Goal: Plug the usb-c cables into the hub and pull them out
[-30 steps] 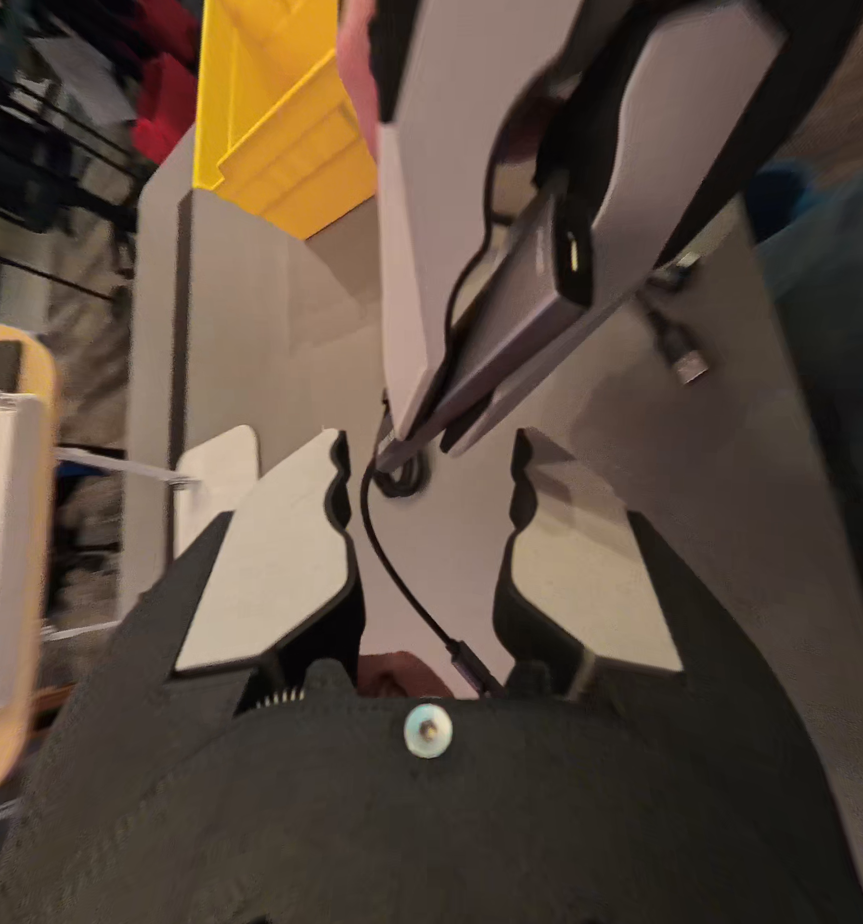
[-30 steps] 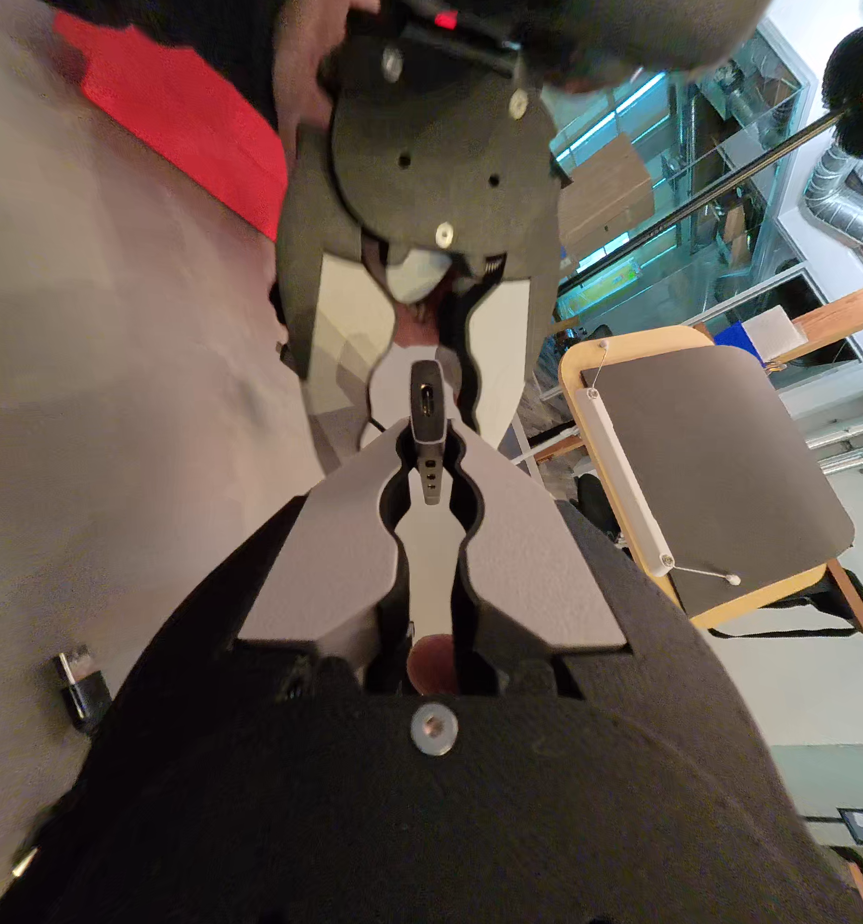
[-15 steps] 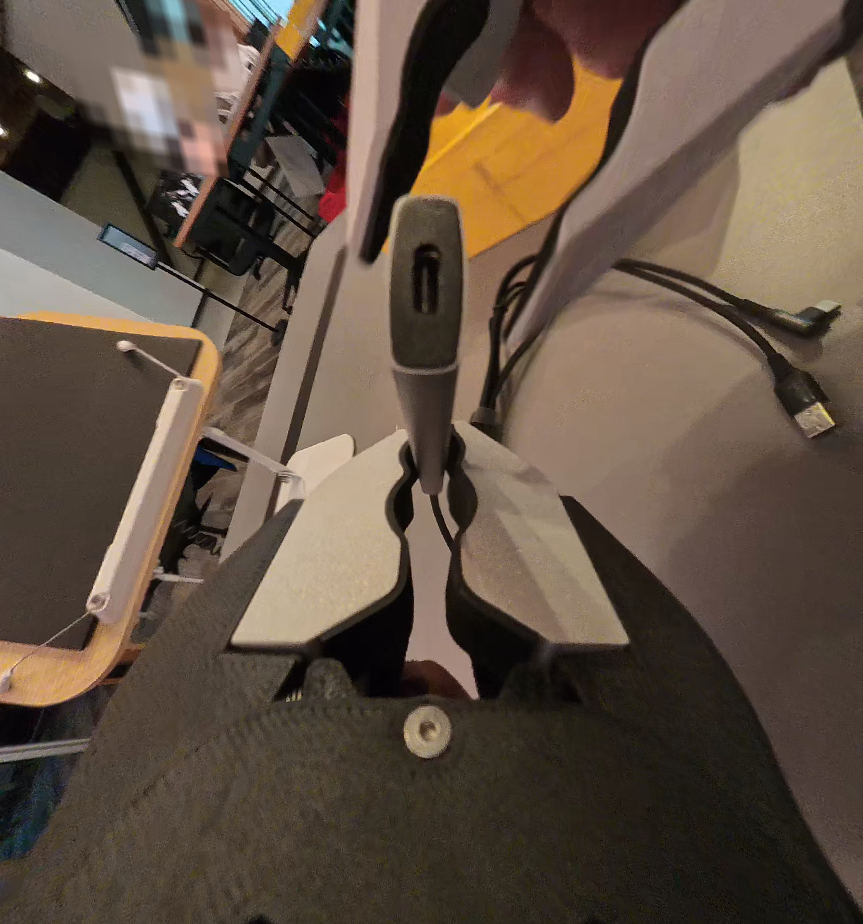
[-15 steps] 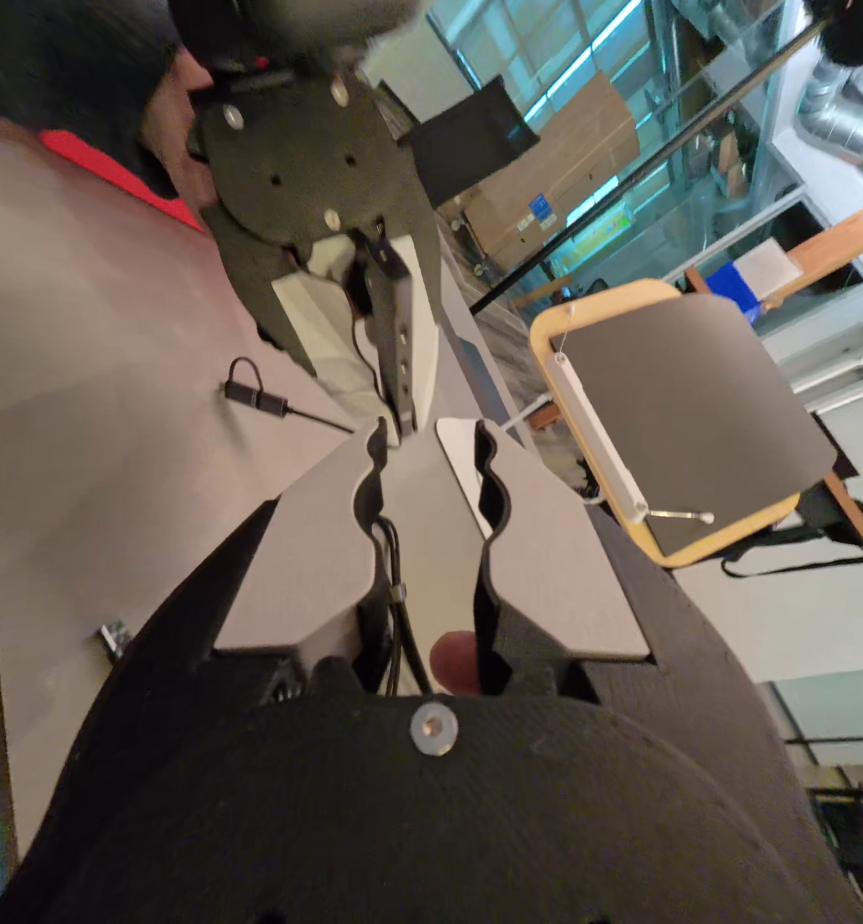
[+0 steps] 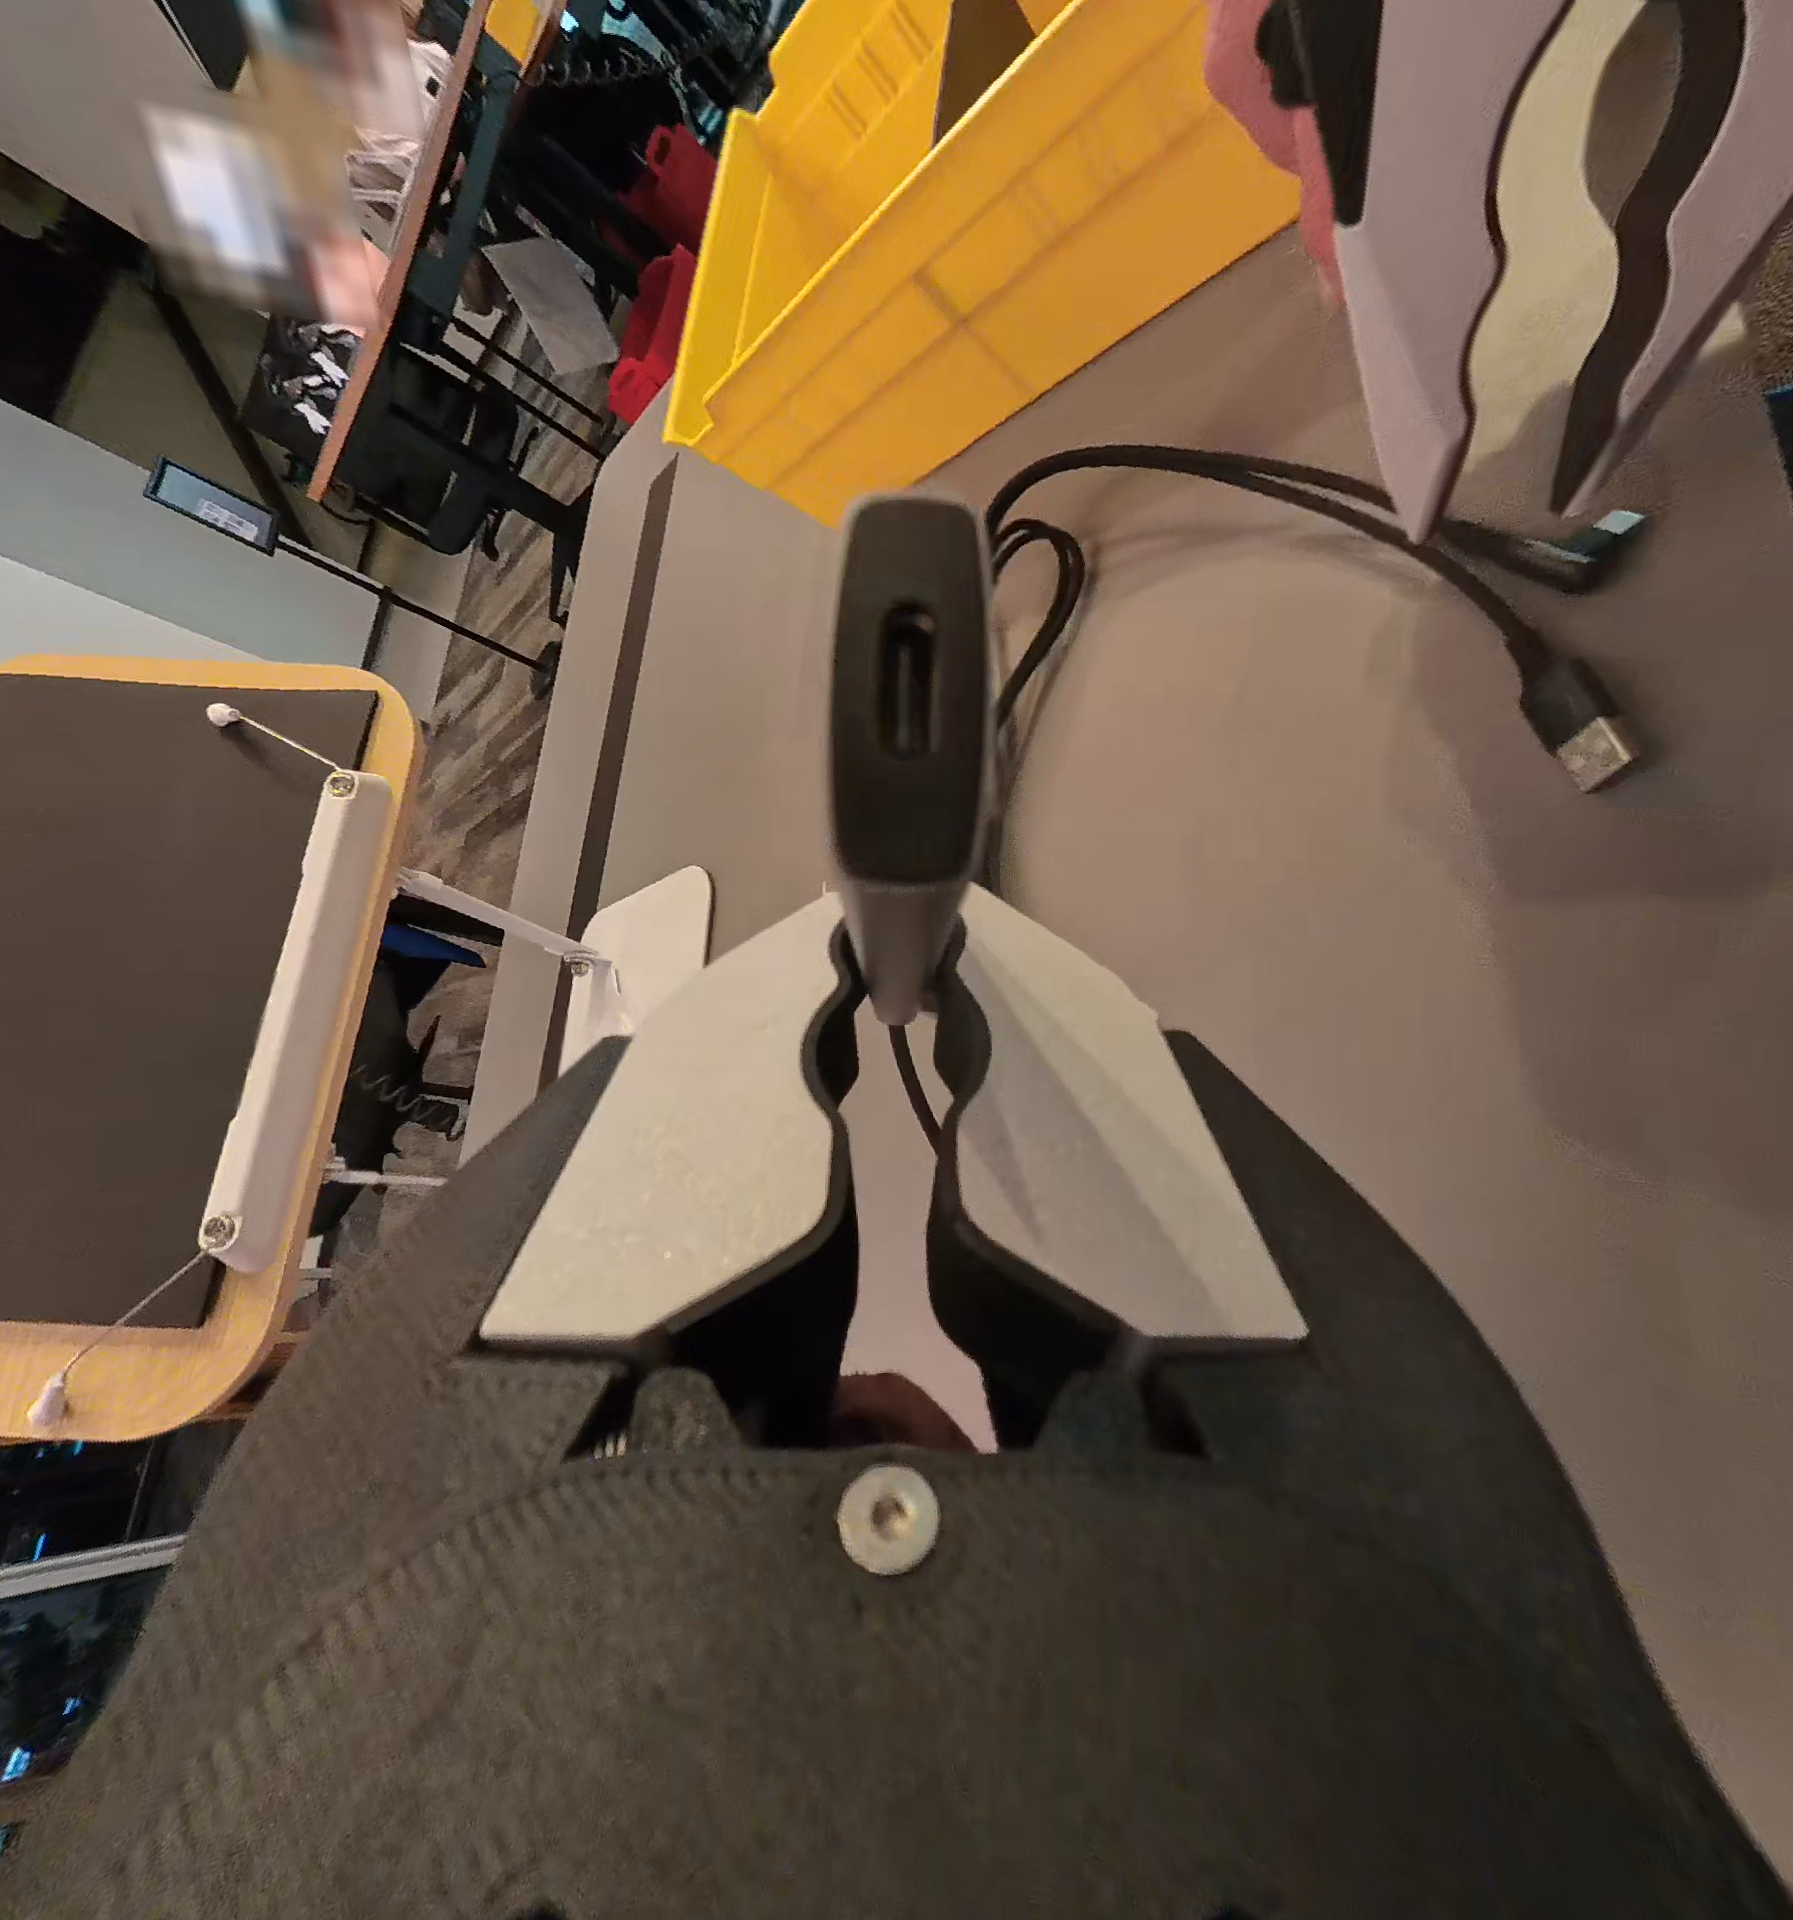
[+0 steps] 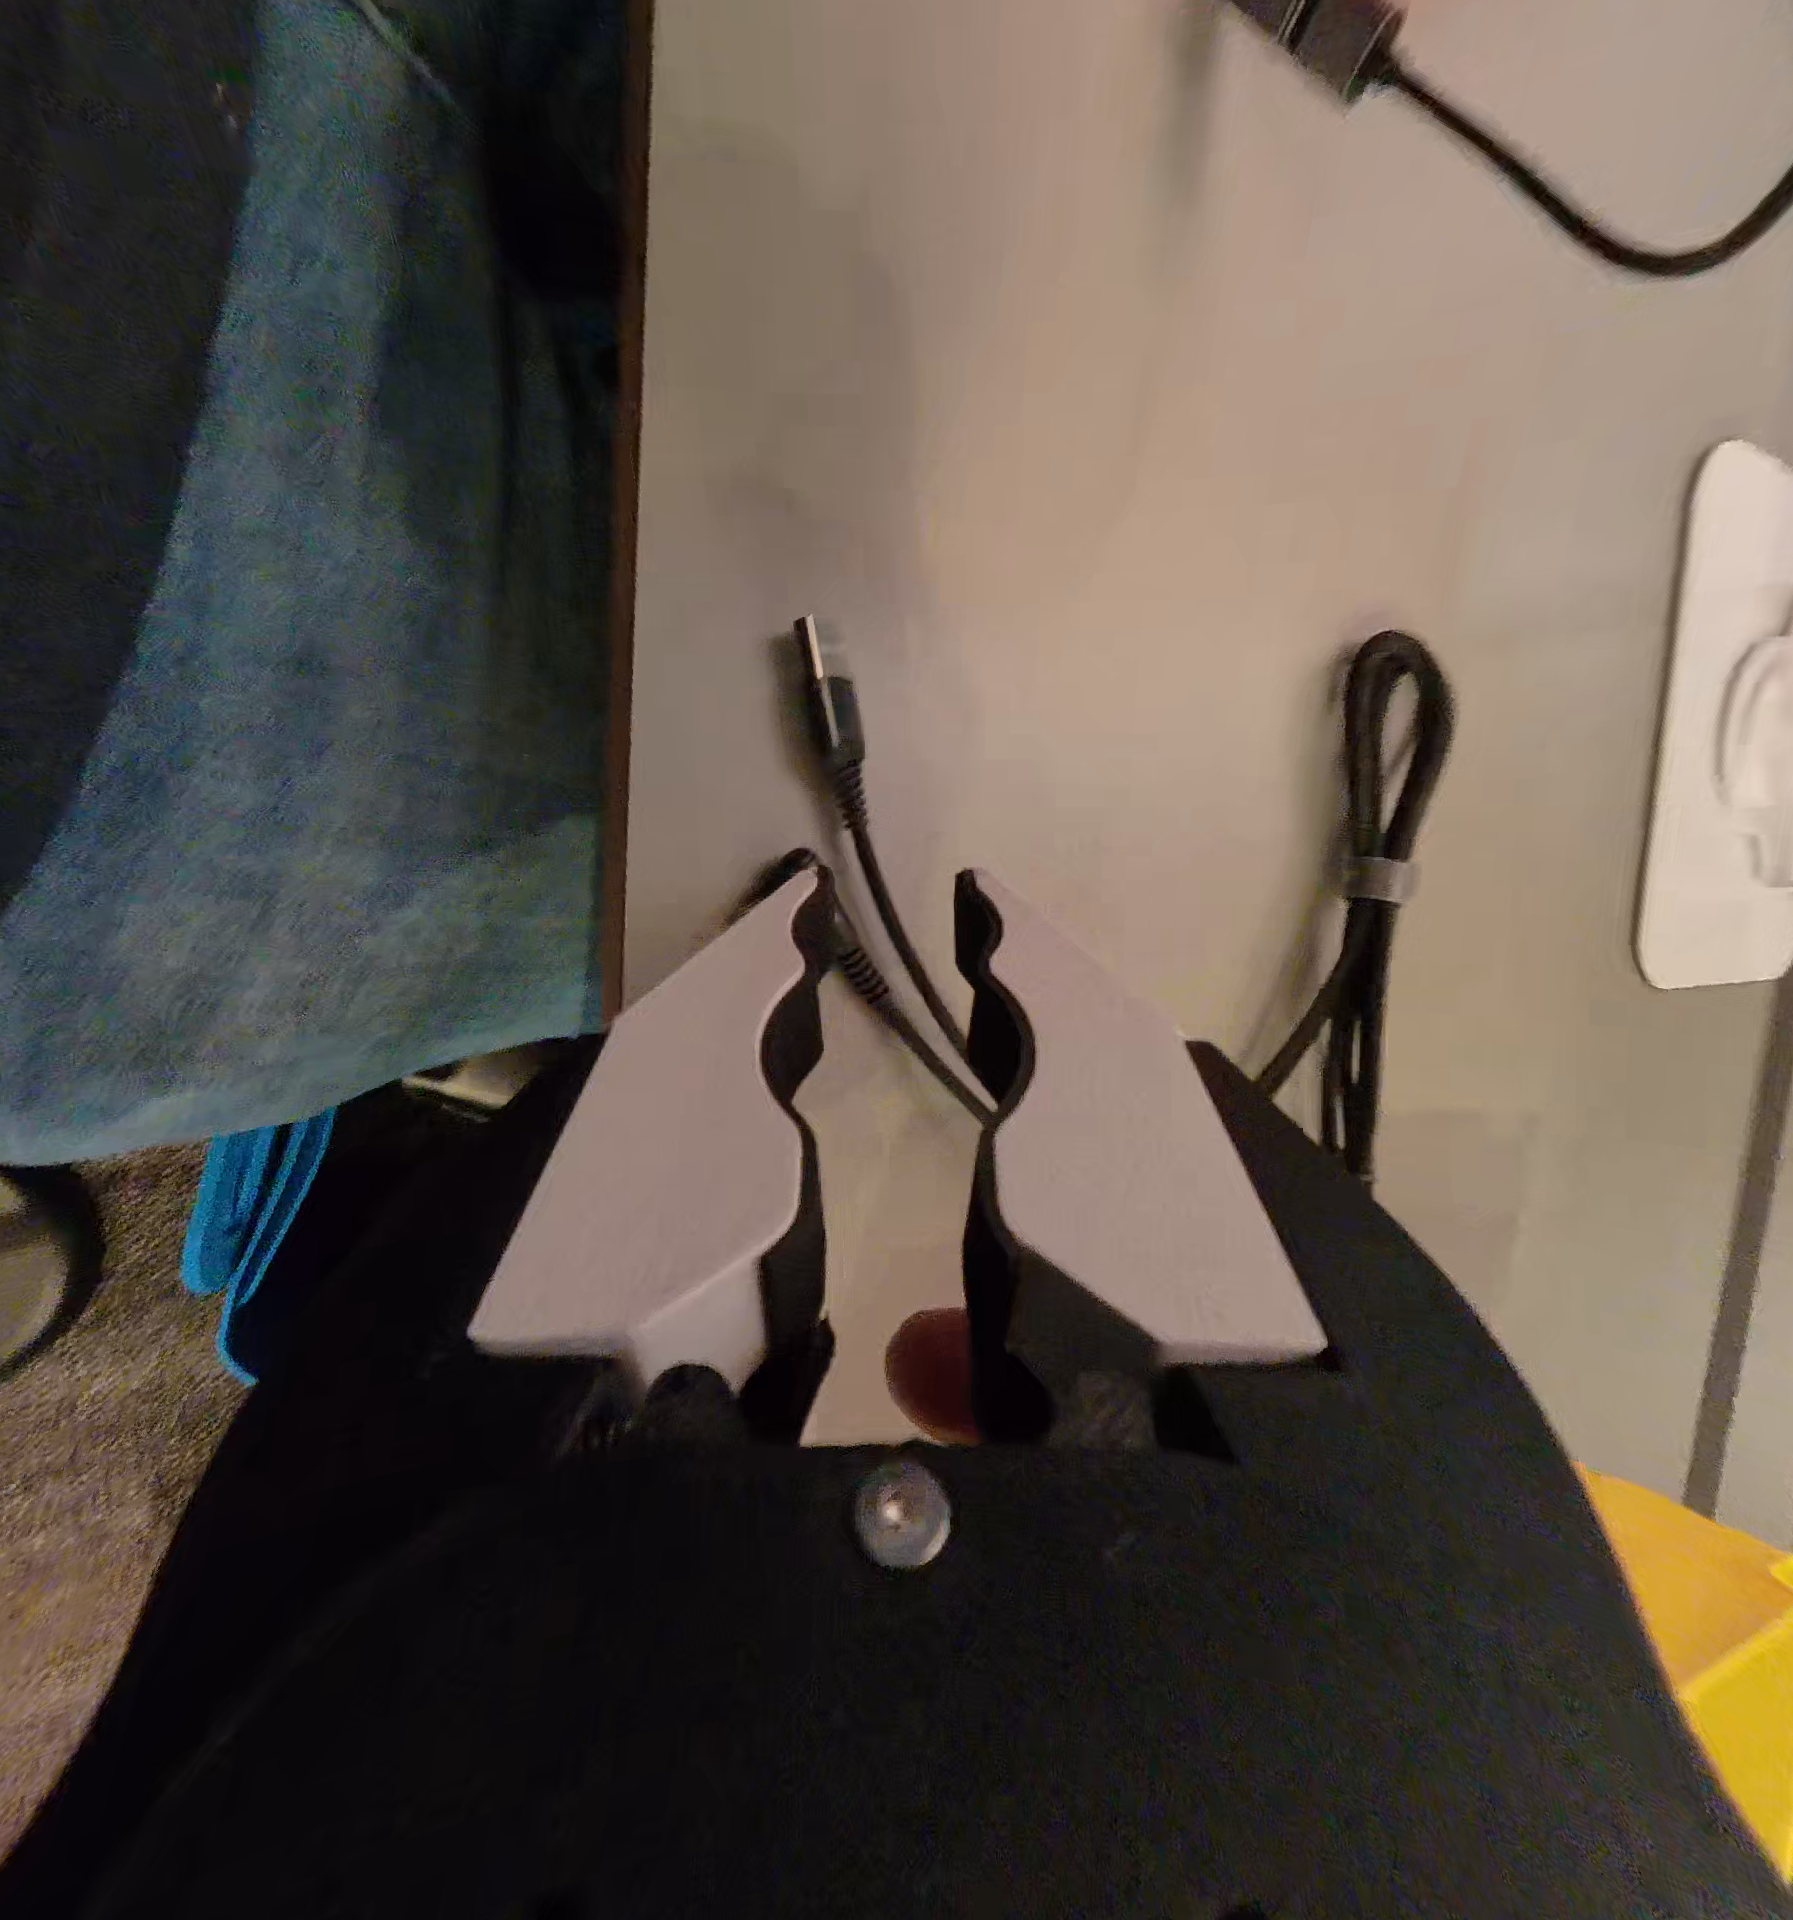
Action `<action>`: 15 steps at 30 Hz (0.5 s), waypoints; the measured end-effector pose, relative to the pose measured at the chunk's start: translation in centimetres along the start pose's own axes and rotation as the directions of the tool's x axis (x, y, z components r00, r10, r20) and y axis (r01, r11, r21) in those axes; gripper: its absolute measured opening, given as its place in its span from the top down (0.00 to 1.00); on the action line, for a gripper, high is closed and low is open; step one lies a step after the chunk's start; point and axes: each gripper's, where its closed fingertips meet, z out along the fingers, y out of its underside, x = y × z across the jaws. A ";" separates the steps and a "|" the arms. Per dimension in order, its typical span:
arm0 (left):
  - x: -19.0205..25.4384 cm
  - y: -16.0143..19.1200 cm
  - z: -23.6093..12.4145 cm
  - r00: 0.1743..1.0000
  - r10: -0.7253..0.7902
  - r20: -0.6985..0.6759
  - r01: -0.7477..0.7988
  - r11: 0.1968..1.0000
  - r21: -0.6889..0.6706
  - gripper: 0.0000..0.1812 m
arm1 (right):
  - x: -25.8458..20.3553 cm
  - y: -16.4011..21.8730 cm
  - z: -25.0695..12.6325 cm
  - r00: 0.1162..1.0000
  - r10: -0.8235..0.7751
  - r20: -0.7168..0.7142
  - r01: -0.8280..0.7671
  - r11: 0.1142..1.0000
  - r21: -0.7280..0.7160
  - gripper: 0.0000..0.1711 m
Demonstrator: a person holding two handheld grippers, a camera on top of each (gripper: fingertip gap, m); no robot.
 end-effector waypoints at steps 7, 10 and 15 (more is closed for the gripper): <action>1.6 0.5 -0.6 1.000 -0.002 -0.005 0.002 1.000 -0.019 0.95 | -0.8 1.4 2.4 0.996 0.059 0.070 -0.056 0.997 -0.044 1.00; 1.8 0.5 -0.8 1.000 0.005 -0.010 -0.005 1.000 -0.016 0.95 | -0.3 0.9 2.9 0.989 0.123 0.081 -0.121 0.992 -0.036 1.00; 1.9 0.6 -1.0 1.000 -0.014 -0.004 0.014 1.000 0.001 0.95 | 2.1 -0.4 4.7 0.902 0.431 0.012 -0.430 0.902 -0.038 1.00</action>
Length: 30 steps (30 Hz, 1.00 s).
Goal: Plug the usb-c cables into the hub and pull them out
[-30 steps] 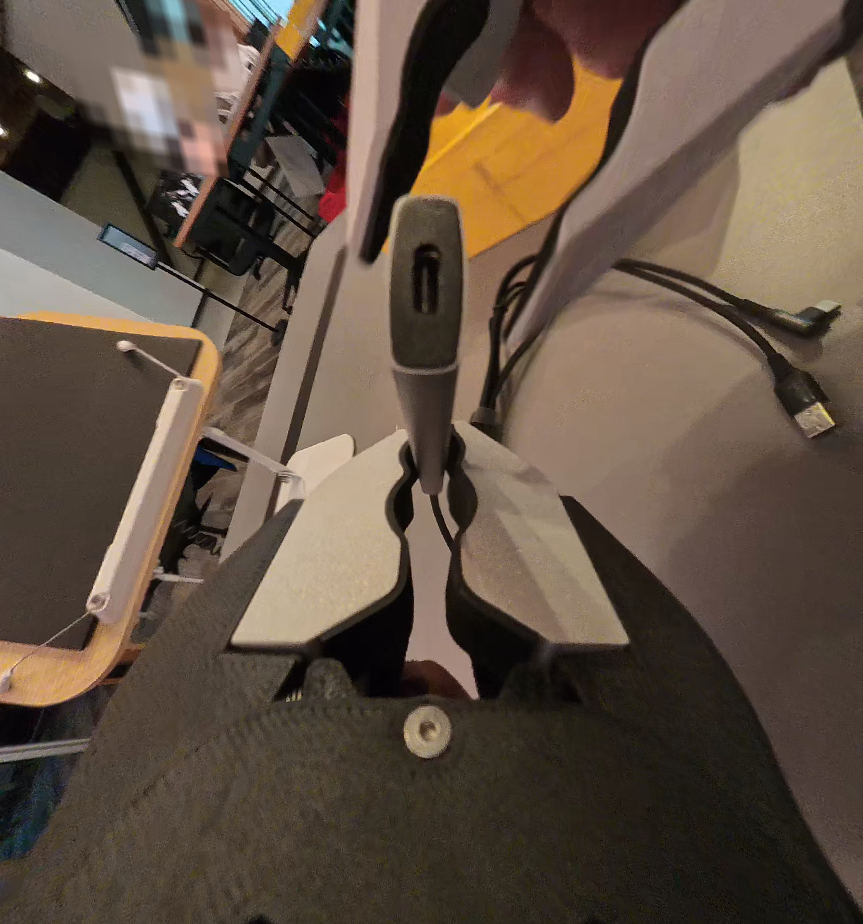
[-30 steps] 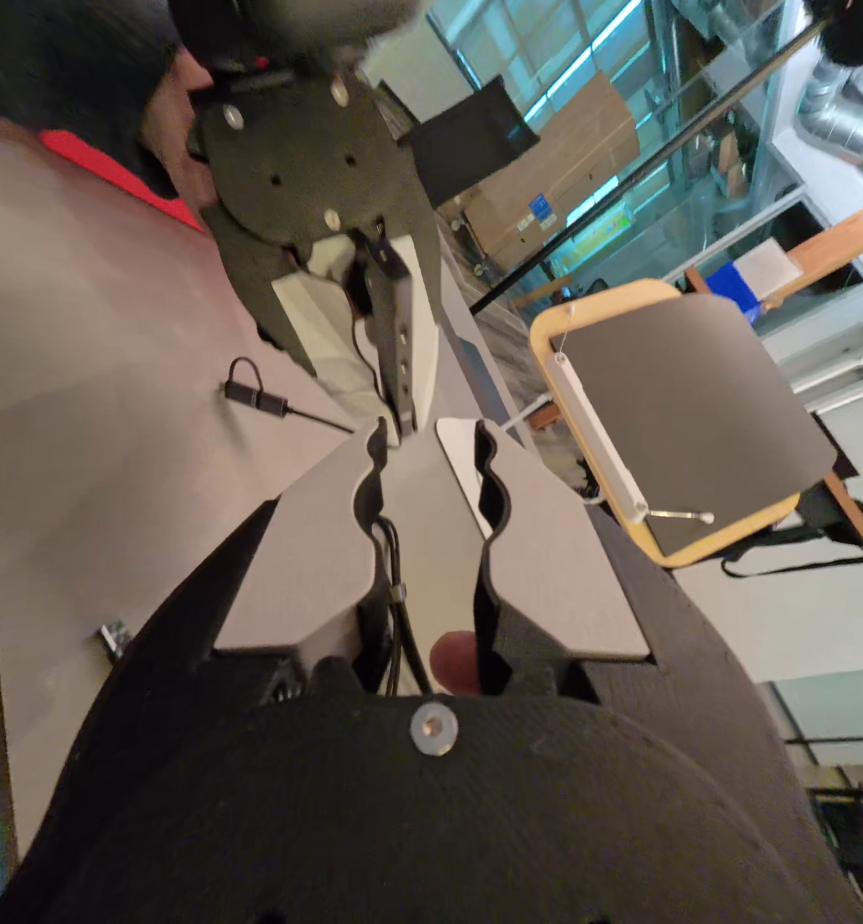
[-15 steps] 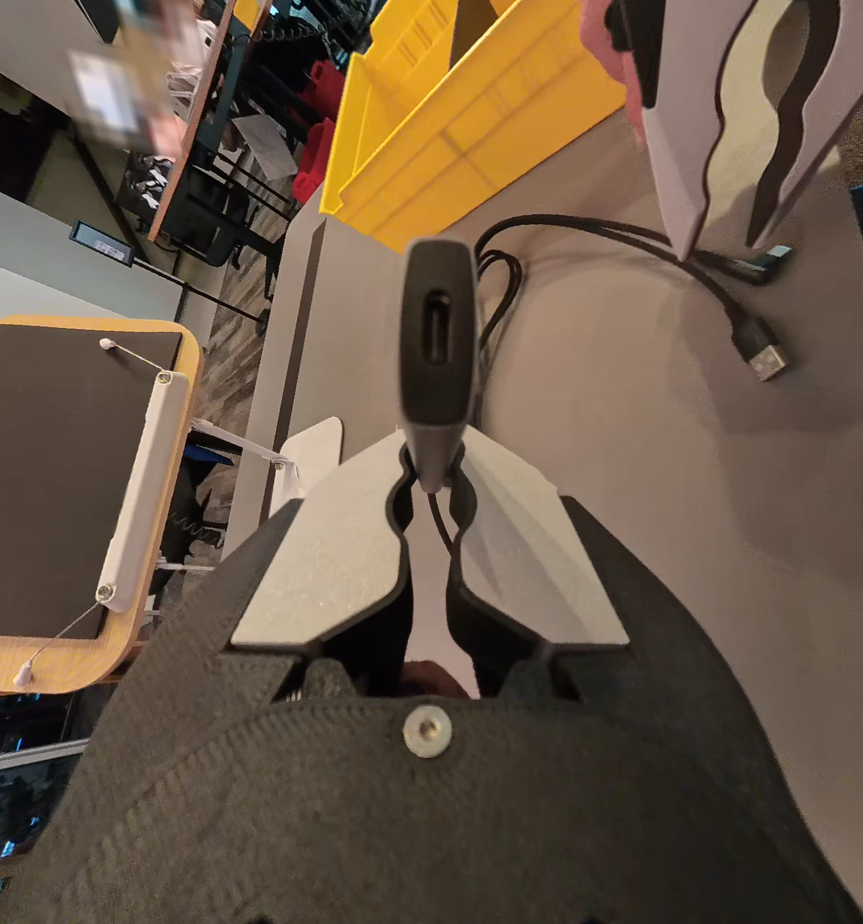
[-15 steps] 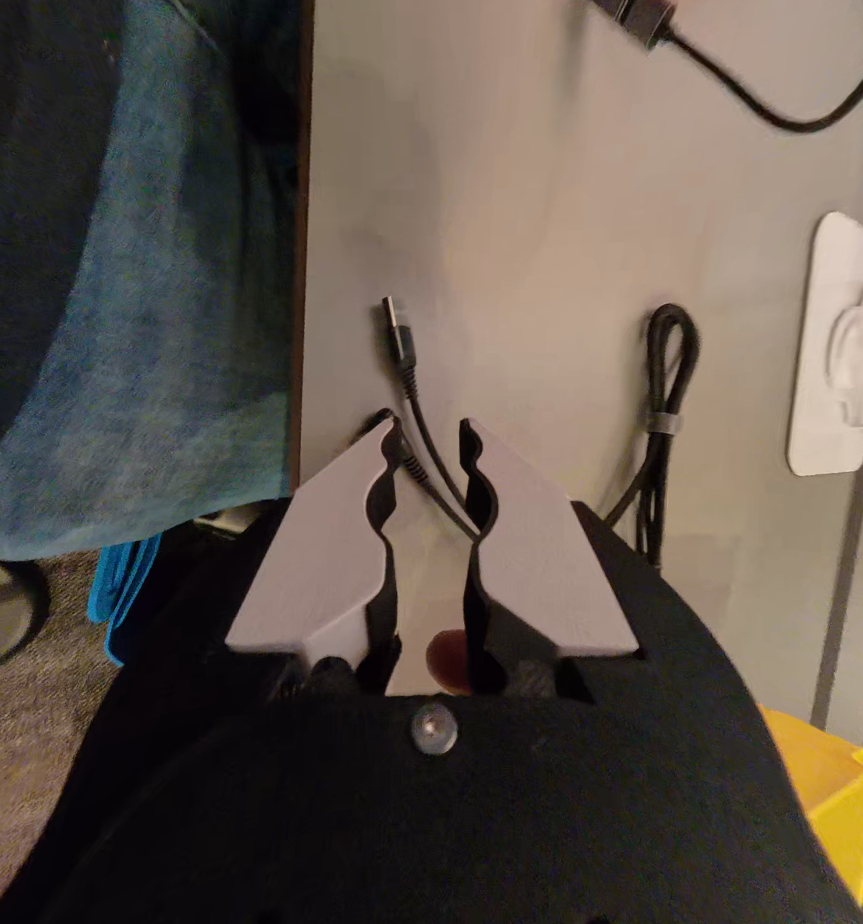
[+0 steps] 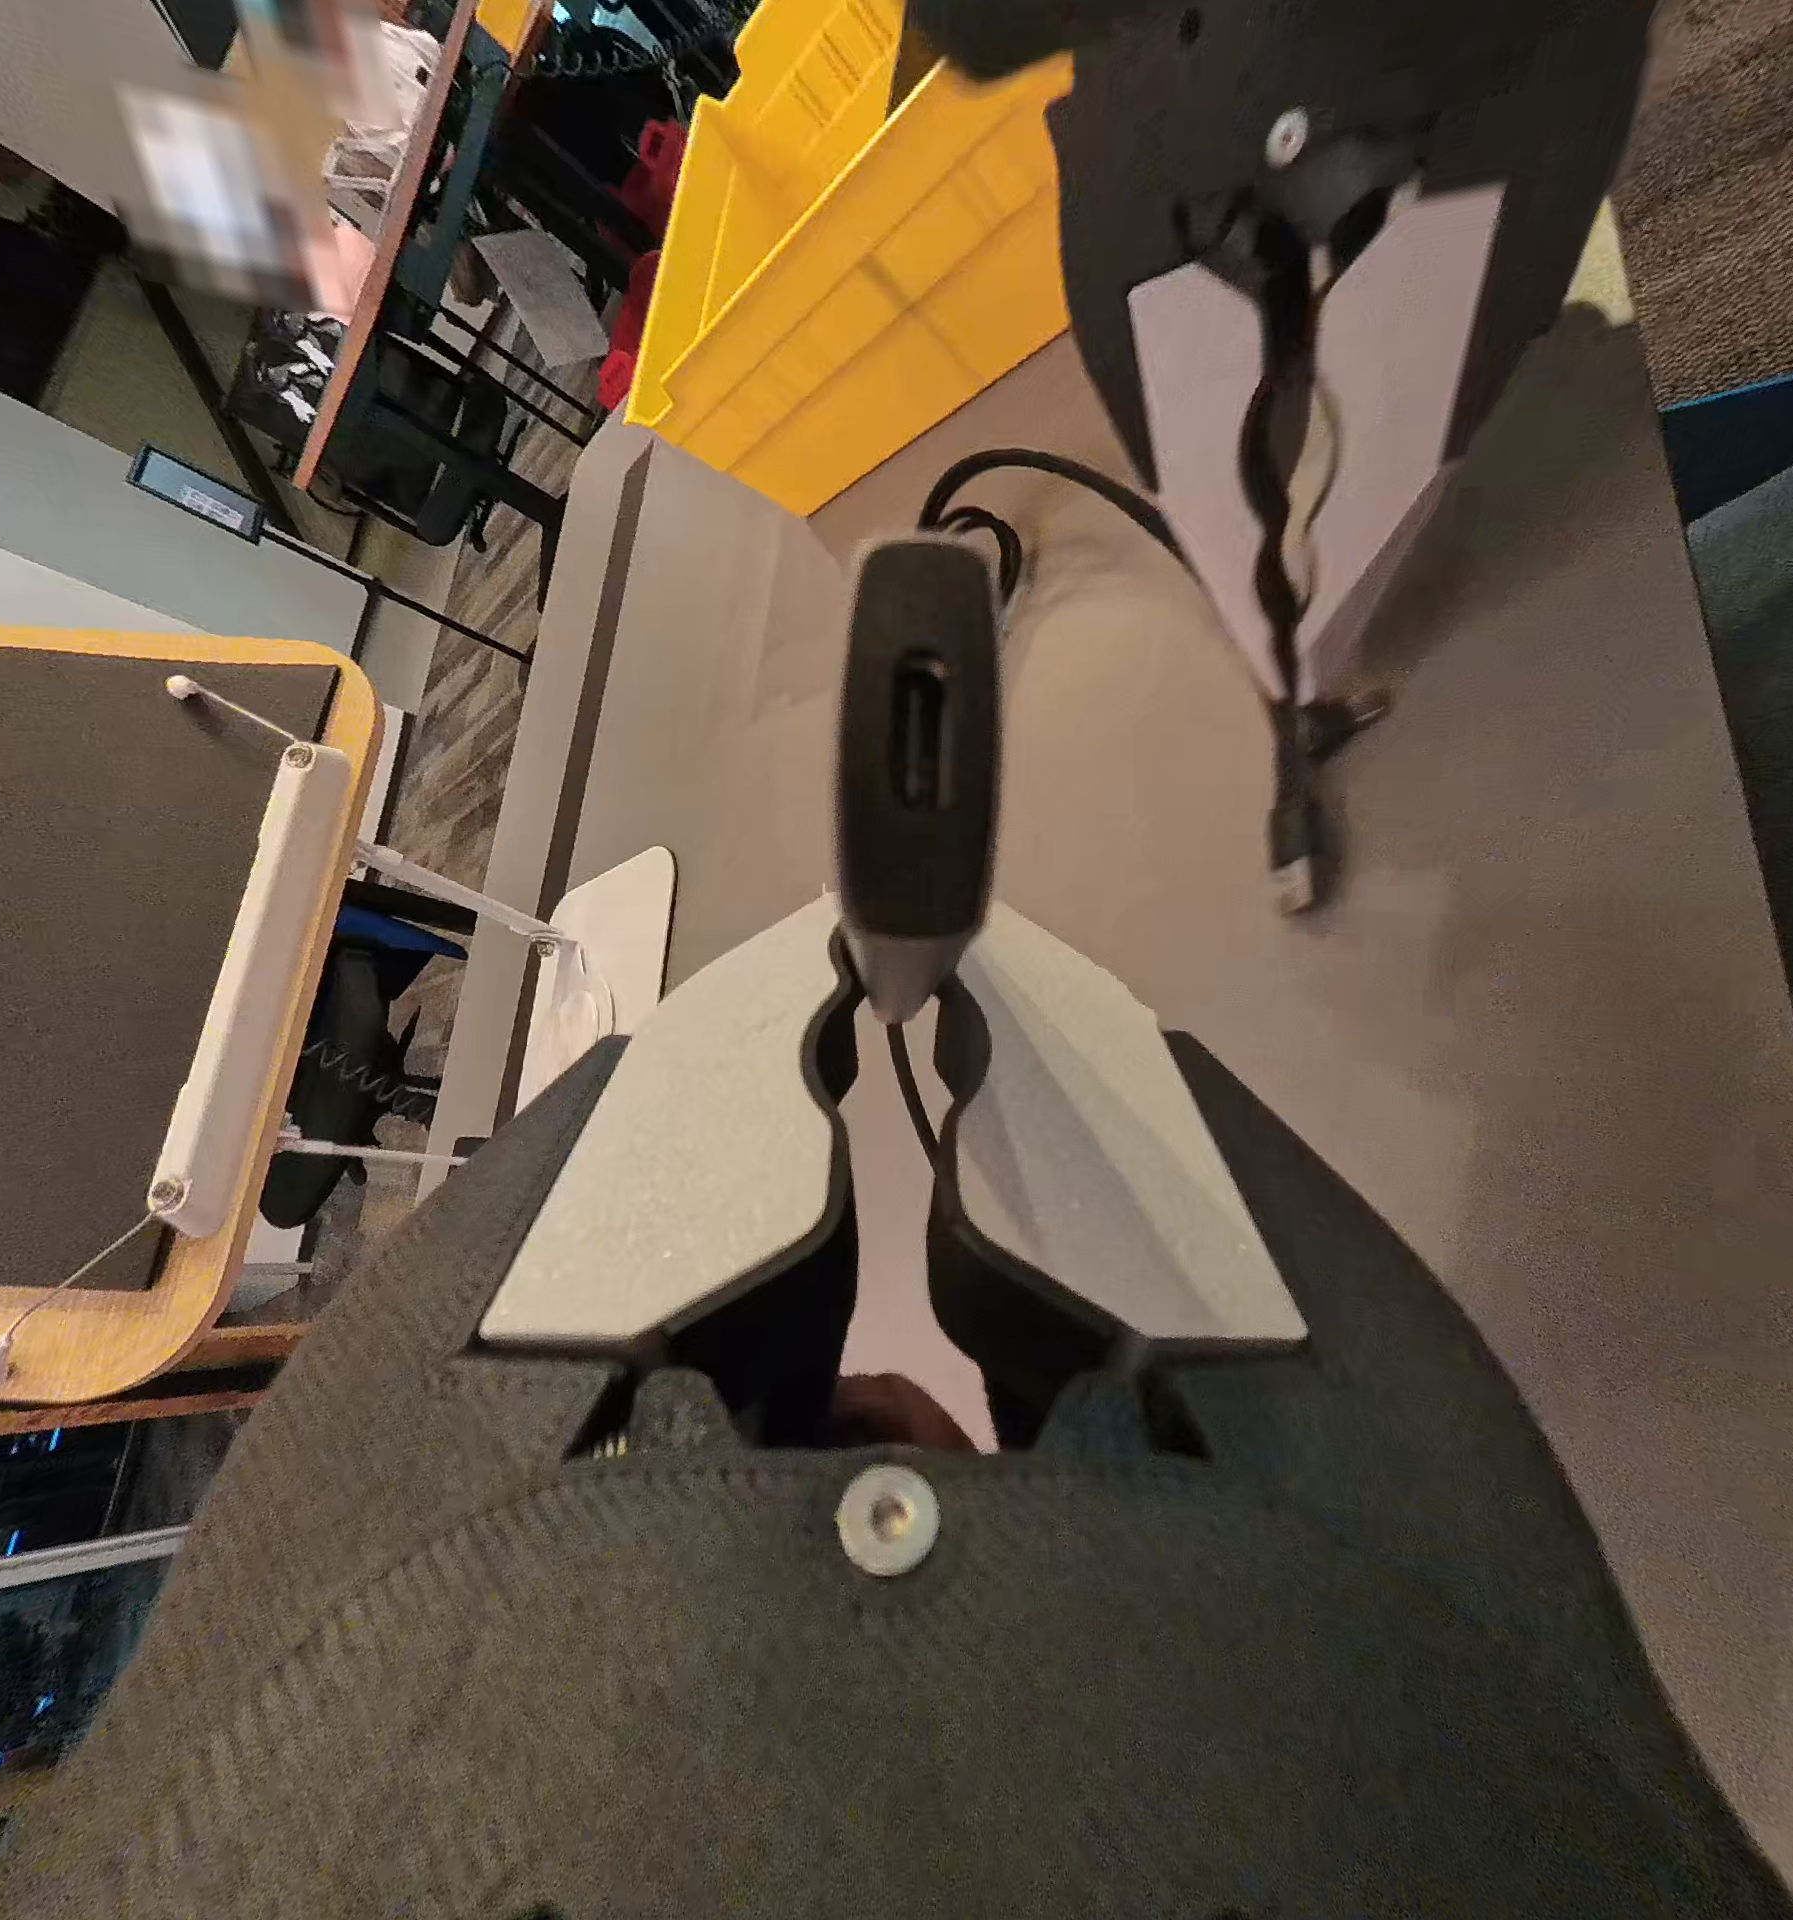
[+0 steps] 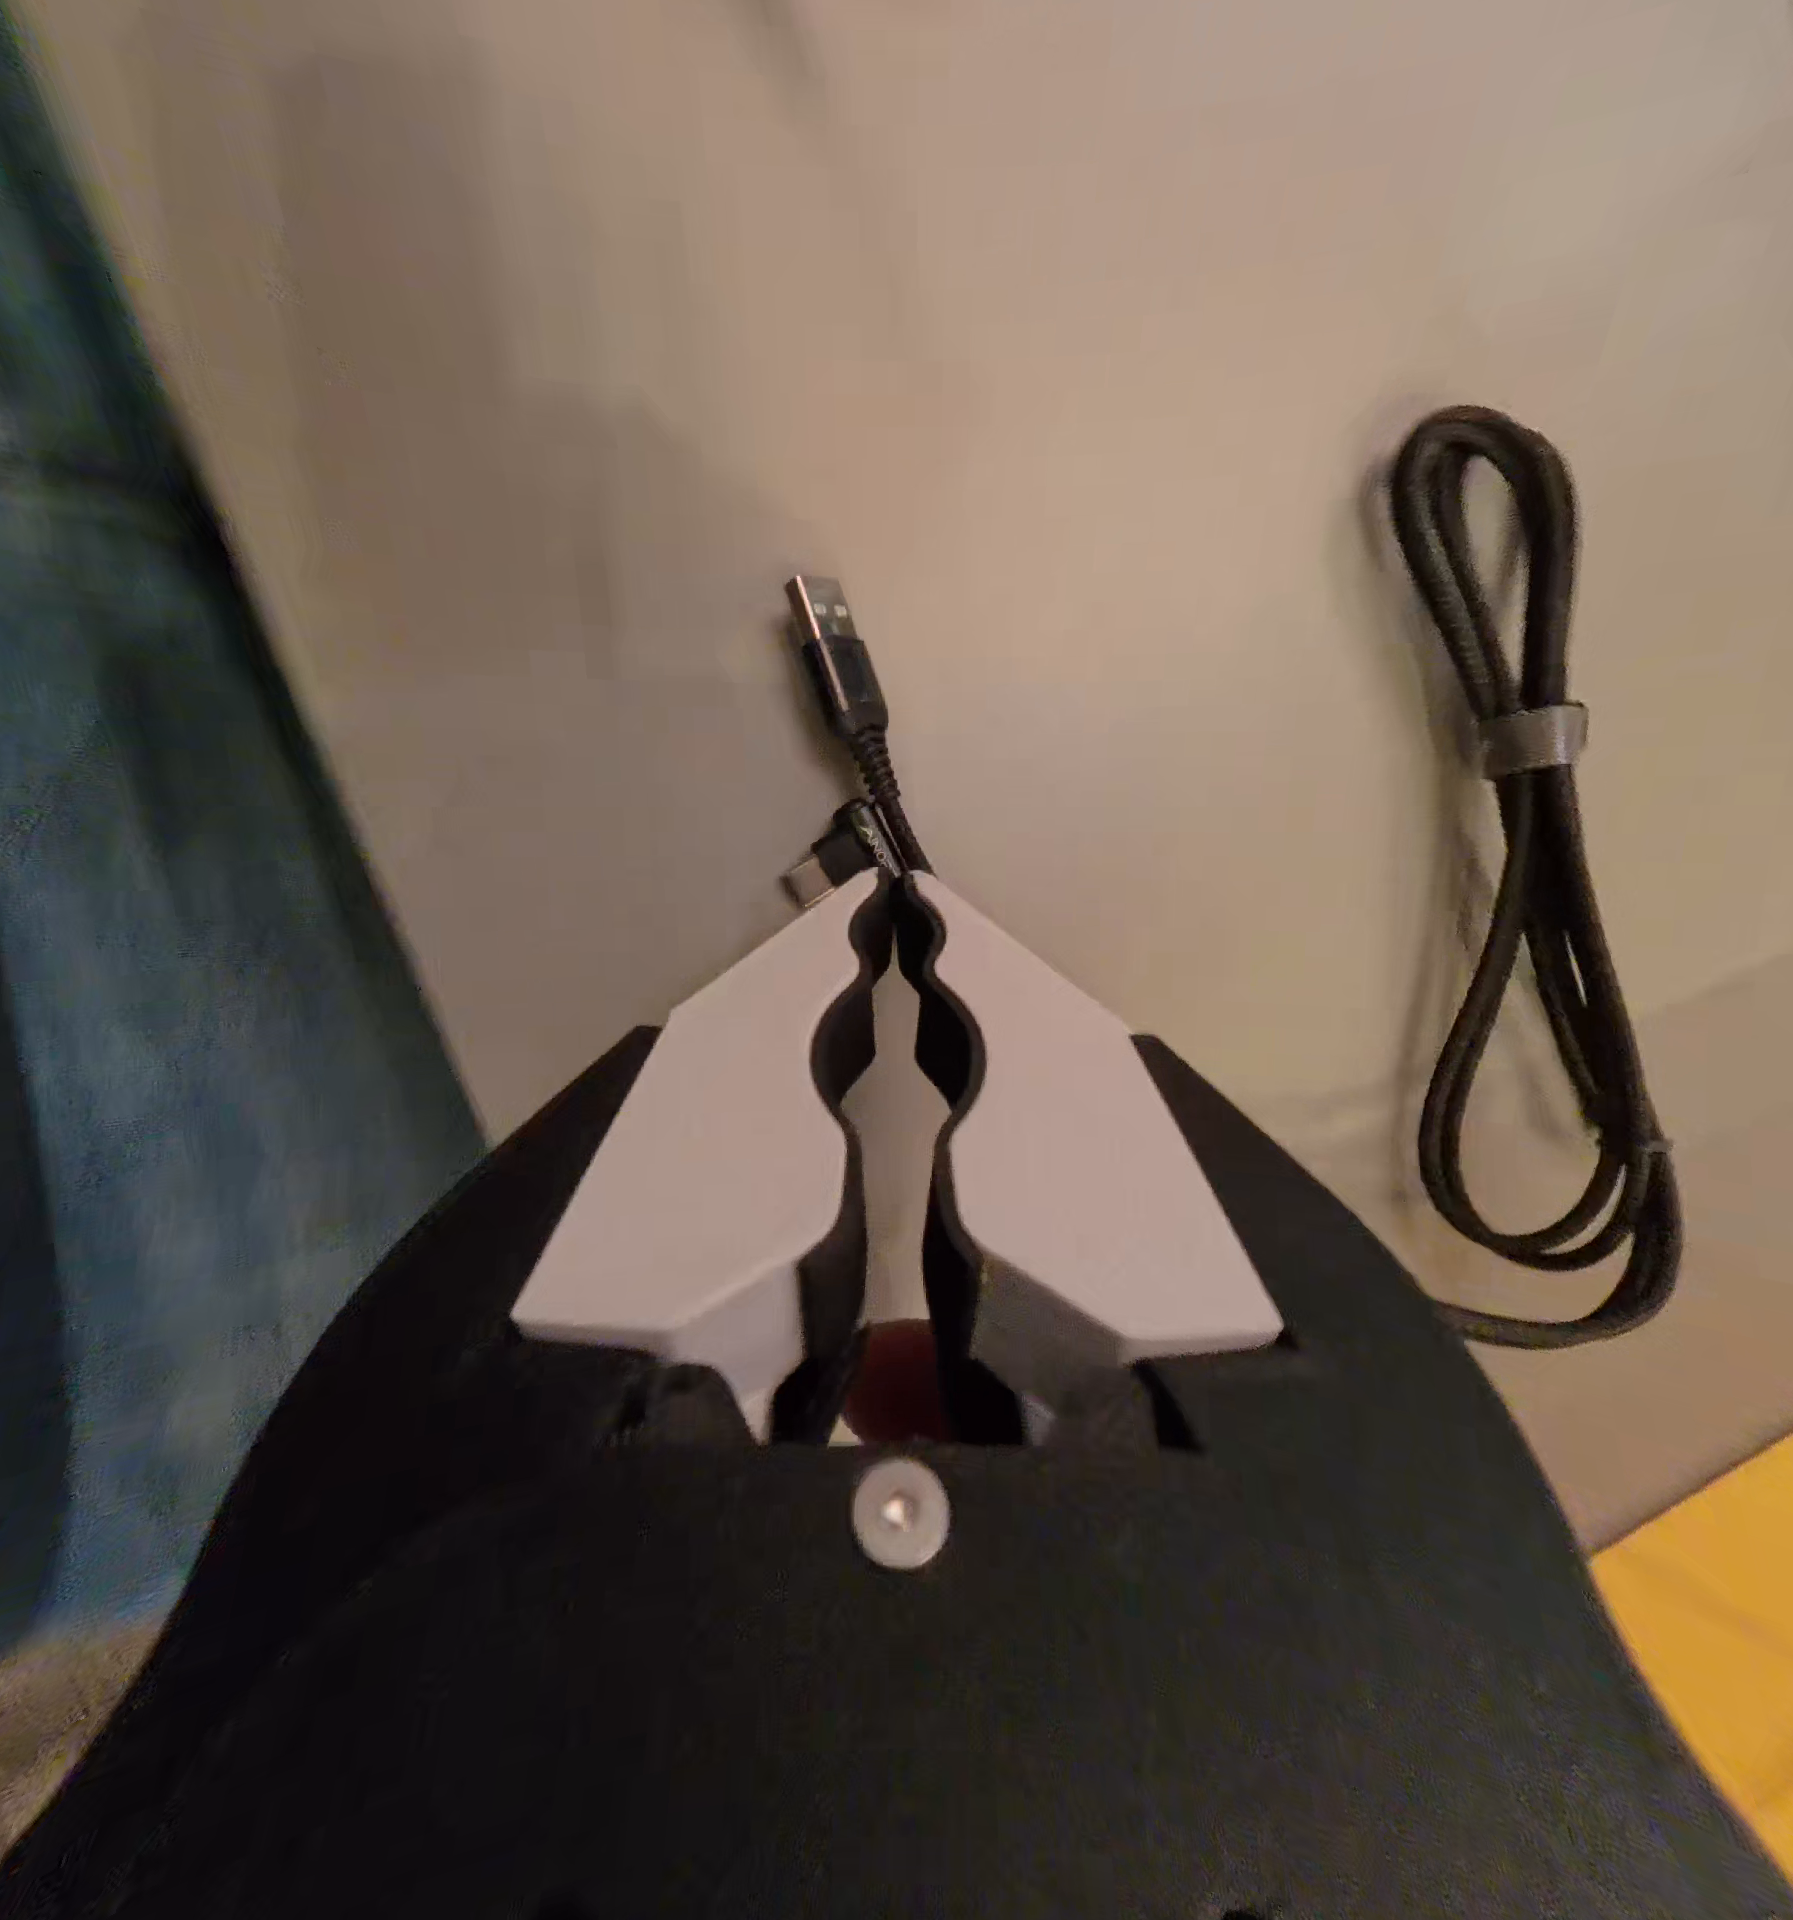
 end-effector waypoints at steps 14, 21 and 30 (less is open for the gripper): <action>-1.8 1.8 -0.9 0.999 -0.028 0.046 0.030 0.998 -0.047 0.94 | 3.3 -6.6 -0.4 0.999 0.019 -0.039 -0.010 0.977 0.215 0.97; -1.7 1.9 -0.9 0.999 -0.013 0.035 0.015 0.998 -0.059 0.94 | 0.9 -3.8 1.9 0.912 -0.404 0.074 0.399 0.914 0.070 0.98; -1.6 2.1 -0.9 1.000 -0.008 0.029 0.010 0.998 -0.067 0.95 | 1.4 -4.3 3.8 0.964 -0.191 0.182 0.176 0.980 0.096 0.98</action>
